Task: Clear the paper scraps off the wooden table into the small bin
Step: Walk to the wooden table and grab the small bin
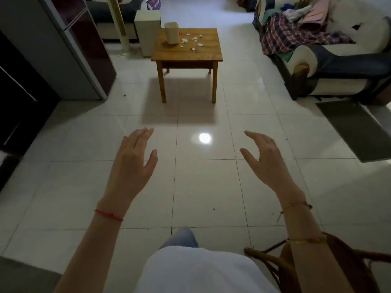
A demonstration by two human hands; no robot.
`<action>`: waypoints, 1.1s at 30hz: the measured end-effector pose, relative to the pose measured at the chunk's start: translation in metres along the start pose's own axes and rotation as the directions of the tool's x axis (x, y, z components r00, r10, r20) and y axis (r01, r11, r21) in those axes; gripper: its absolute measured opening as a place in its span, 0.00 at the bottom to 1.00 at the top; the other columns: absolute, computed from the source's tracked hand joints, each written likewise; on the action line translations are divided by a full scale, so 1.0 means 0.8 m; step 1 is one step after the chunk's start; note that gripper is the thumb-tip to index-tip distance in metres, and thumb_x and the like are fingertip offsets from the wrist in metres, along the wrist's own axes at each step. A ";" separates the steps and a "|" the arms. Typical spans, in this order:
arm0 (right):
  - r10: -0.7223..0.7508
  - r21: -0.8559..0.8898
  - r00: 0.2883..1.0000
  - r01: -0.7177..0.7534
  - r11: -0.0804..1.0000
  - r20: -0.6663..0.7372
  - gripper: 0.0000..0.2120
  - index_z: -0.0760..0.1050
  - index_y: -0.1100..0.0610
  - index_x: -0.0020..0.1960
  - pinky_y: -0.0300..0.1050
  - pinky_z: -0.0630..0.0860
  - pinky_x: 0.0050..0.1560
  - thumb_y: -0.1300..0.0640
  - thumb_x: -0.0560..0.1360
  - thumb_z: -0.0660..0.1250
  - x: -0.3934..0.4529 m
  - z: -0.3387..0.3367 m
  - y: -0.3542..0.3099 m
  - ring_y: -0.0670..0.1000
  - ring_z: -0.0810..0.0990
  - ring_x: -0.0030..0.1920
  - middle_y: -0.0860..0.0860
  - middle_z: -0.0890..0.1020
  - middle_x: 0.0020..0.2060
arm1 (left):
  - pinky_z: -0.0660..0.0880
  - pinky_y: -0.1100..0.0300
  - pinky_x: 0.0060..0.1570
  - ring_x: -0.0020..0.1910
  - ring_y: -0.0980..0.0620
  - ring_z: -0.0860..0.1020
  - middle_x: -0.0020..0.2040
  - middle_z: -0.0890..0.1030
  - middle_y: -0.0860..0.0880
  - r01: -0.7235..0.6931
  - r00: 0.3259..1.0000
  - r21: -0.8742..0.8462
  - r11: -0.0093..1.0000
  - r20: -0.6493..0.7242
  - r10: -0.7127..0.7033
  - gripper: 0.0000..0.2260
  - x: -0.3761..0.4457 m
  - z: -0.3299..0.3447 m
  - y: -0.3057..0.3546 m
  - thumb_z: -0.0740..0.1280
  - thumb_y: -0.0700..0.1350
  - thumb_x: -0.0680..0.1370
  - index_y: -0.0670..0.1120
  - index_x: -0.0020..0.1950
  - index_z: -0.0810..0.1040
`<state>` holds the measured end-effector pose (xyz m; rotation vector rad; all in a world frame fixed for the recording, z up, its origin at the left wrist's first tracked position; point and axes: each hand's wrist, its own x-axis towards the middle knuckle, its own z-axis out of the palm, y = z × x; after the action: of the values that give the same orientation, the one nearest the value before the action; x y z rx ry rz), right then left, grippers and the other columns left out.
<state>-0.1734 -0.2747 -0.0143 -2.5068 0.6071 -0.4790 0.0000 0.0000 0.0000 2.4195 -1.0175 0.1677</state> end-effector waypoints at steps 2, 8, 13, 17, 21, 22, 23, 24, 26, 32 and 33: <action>-0.006 0.008 1.000 0.006 1.000 0.004 0.23 0.66 0.55 0.71 0.54 0.66 0.70 0.52 0.77 0.64 0.014 0.005 0.003 0.52 0.68 0.69 0.53 0.73 0.66 | 0.60 0.47 0.74 0.73 0.47 0.66 0.71 0.70 0.44 0.010 1.000 -0.023 1.000 -0.017 -0.010 0.23 0.013 0.005 -0.005 0.61 0.45 0.79 0.43 0.73 0.64; 0.016 -0.022 0.998 -0.015 1.000 0.064 0.23 0.66 0.55 0.71 0.50 0.64 0.70 0.52 0.78 0.64 0.082 0.037 0.019 0.52 0.67 0.69 0.52 0.73 0.67 | 0.66 0.44 0.69 0.71 0.46 0.67 0.70 0.71 0.43 0.048 0.999 -0.027 0.998 -0.012 -0.049 0.22 0.065 0.034 -0.042 0.62 0.45 0.79 0.43 0.72 0.66; 0.031 -0.025 0.996 -0.029 0.999 0.081 0.23 0.66 0.54 0.71 0.47 0.62 0.69 0.51 0.78 0.64 0.177 0.079 0.031 0.52 0.67 0.69 0.52 0.73 0.66 | 0.66 0.44 0.69 0.70 0.46 0.68 0.70 0.71 0.43 0.081 0.997 -0.027 0.996 -0.008 -0.081 0.22 0.147 0.063 -0.091 0.62 0.44 0.78 0.42 0.72 0.67; 0.039 -0.020 0.996 -0.038 0.999 0.086 0.23 0.67 0.55 0.71 0.49 0.64 0.70 0.51 0.78 0.63 0.278 0.112 0.021 0.52 0.68 0.69 0.52 0.73 0.66 | 0.66 0.44 0.69 0.70 0.46 0.68 0.69 0.71 0.43 0.101 0.995 -0.023 0.995 0.003 -0.101 0.21 0.237 0.075 -0.137 0.62 0.44 0.78 0.43 0.72 0.67; 0.041 -0.003 0.997 -0.041 0.999 0.065 0.23 0.67 0.55 0.71 0.50 0.64 0.70 0.50 0.78 0.63 0.386 0.137 0.002 0.51 0.67 0.69 0.52 0.73 0.66 | 0.66 0.45 0.69 0.69 0.46 0.69 0.68 0.72 0.43 0.088 0.996 -0.038 0.995 0.009 -0.088 0.21 0.332 0.078 -0.178 0.62 0.44 0.78 0.42 0.71 0.68; 0.037 -0.003 0.997 -0.037 0.999 0.062 0.23 0.67 0.54 0.71 0.50 0.64 0.70 0.50 0.78 0.63 0.411 0.144 -0.001 0.51 0.68 0.69 0.52 0.73 0.66 | 0.66 0.45 0.70 0.69 0.46 0.69 0.68 0.72 0.44 0.081 0.997 -0.035 0.996 0.014 -0.081 0.21 0.356 0.080 -0.188 0.62 0.44 0.78 0.42 0.71 0.68; 0.035 -0.005 0.997 -0.035 0.999 0.062 0.23 0.66 0.54 0.71 0.51 0.64 0.70 0.49 0.78 0.63 0.436 0.150 -0.003 0.51 0.68 0.69 0.51 0.73 0.66 | 0.66 0.46 0.70 0.70 0.46 0.69 0.69 0.72 0.44 0.073 0.997 -0.033 0.997 0.019 -0.072 0.21 0.380 0.081 -0.197 0.62 0.44 0.78 0.42 0.71 0.68; 0.039 -0.008 0.997 -0.039 0.999 0.064 0.23 0.66 0.54 0.71 0.51 0.65 0.70 0.49 0.78 0.62 0.458 0.157 -0.005 0.51 0.68 0.69 0.51 0.73 0.66 | 0.66 0.46 0.70 0.70 0.47 0.68 0.69 0.72 0.44 0.066 0.998 -0.030 0.997 0.025 -0.065 0.21 0.402 0.082 -0.207 0.62 0.44 0.78 0.43 0.71 0.68; 0.047 -0.016 0.997 -0.046 0.999 0.067 0.23 0.66 0.53 0.71 0.50 0.64 0.70 0.48 0.78 0.62 0.498 0.168 -0.007 0.50 0.68 0.69 0.51 0.73 0.66 | 0.65 0.47 0.70 0.70 0.48 0.68 0.69 0.72 0.45 0.058 0.998 -0.023 0.998 0.039 -0.057 0.21 0.445 0.084 -0.224 0.62 0.45 0.79 0.44 0.72 0.67; 0.071 -0.025 0.995 -0.070 0.997 0.063 0.23 0.67 0.54 0.70 0.45 0.63 0.68 0.50 0.78 0.63 0.614 0.200 0.006 0.51 0.68 0.68 0.52 0.74 0.65 | 0.64 0.53 0.72 0.70 0.50 0.67 0.69 0.71 0.47 0.064 0.996 -0.017 0.998 0.061 -0.063 0.22 0.569 0.105 -0.276 0.61 0.46 0.79 0.45 0.73 0.66; 0.075 -0.023 0.995 -0.074 0.997 0.066 0.23 0.66 0.54 0.70 0.45 0.62 0.68 0.50 0.78 0.63 0.634 0.207 0.011 0.51 0.68 0.68 0.52 0.74 0.66 | 0.64 0.53 0.72 0.70 0.50 0.67 0.69 0.71 0.47 0.064 0.996 -0.015 0.998 0.067 -0.063 0.22 0.590 0.112 -0.284 0.61 0.46 0.79 0.46 0.73 0.66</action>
<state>0.3218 -0.4719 -0.0455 -2.4984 0.6799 -0.3616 0.4879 -0.2097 -0.0281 2.4525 -0.9658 0.0566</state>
